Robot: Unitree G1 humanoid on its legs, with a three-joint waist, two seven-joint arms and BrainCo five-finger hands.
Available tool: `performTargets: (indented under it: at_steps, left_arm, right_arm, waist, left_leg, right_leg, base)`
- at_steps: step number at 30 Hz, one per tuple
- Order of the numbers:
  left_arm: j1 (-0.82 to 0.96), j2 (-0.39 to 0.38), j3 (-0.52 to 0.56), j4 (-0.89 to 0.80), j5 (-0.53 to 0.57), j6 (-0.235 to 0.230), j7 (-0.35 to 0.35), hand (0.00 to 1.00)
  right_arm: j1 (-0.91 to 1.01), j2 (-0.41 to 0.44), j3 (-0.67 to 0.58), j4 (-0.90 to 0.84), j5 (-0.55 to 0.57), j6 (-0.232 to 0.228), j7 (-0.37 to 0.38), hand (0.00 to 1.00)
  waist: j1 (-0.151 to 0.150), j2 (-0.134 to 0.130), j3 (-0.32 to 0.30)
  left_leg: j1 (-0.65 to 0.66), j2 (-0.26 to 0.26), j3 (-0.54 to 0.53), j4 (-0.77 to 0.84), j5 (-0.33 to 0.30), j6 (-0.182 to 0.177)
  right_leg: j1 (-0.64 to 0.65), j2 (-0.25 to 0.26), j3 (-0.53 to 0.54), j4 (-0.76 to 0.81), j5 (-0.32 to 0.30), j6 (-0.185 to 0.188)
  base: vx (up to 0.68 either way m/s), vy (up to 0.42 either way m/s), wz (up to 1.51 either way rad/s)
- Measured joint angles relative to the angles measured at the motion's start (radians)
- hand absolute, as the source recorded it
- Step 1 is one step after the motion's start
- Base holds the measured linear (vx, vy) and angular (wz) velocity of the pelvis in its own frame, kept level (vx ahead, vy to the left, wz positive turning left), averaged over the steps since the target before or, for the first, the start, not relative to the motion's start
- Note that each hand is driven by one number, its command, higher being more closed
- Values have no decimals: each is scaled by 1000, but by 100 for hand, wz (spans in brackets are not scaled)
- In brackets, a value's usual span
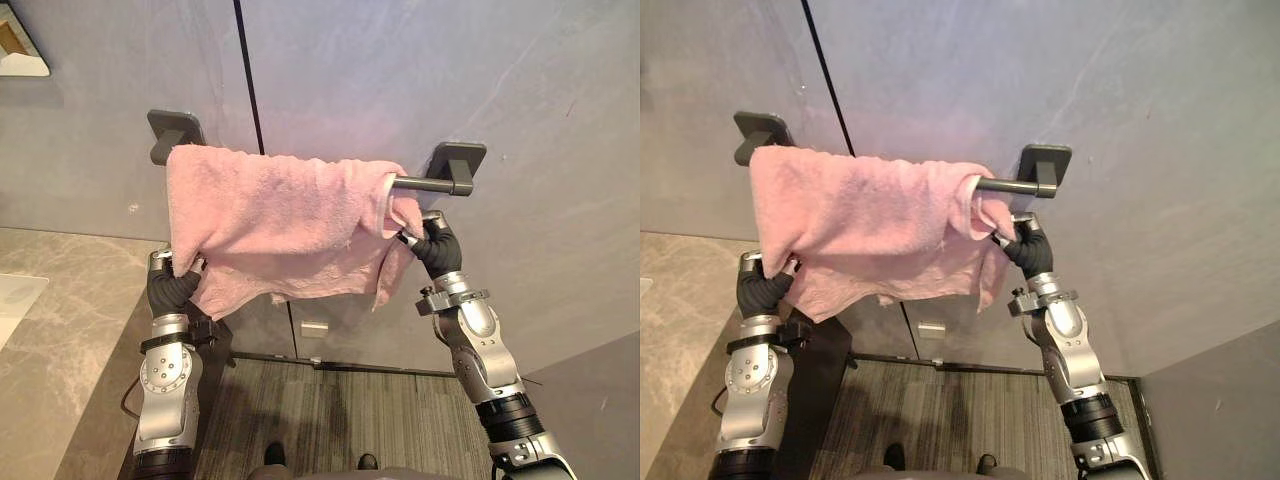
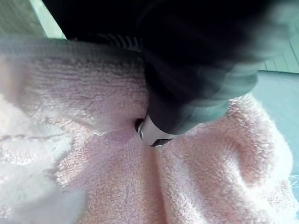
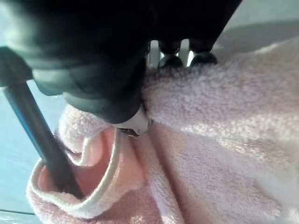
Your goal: Organize washtable
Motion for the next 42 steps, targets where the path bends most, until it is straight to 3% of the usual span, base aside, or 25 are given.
performTargets:
  at_steps: [15, 34, 35, 36, 42]
  left_arm:
    - [-38, -27, -19, 98, -1, 0, -23, 100]
    - [-39, -59, -86, 222, -37, 2, -37, 100]
    - [-38, -59, -94, 224, -37, 2, -38, 0]
    - [-32, -59, -99, 224, -38, 2, -38, 0]
    - [-21, -59, -99, 240, -39, 13, -37, 0]
  right_arm:
    - [25, 5, -28, 52, 19, 2, 3, 100]
    - [31, 46, -5, 118, 18, -21, 17, 100]
    - [31, 47, -3, 122, 18, -24, 23, 100]
    - [31, 46, 4, 122, 17, -24, 24, 0]
    - [36, 49, 33, 147, 15, -24, 24, 0]
  waist:
    - [-36, 22, 0]
    - [-19, 26, -1]
    - [-18, 26, -1]
    - [-19, 26, -1]
    - [-18, 24, -2]
  left_leg:
    - [2, 0, 6, 0, -1, 2]
    - [5, 1, 13, 0, -5, 3]
    - [5, 1, 13, 0, -5, 3]
    - [5, 1, 13, 0, -5, 3]
    - [5, 1, 13, 0, -5, 3]
  right_leg:
    - [-1, 0, 8, -1, 1, 1]
    - [-2, 0, 17, 0, 0, 2]
    - [-2, 0, 17, 0, 0, 2]
    - [-2, 0, 17, 0, 0, 2]
    - [-2, 0, 17, 0, 0, 2]
  base:
    - [0, 0, -1]
    - [0, 0, -1]
    - [0, 0, 0]
    - [0, 0, 0]
    - [0, 0, 0]
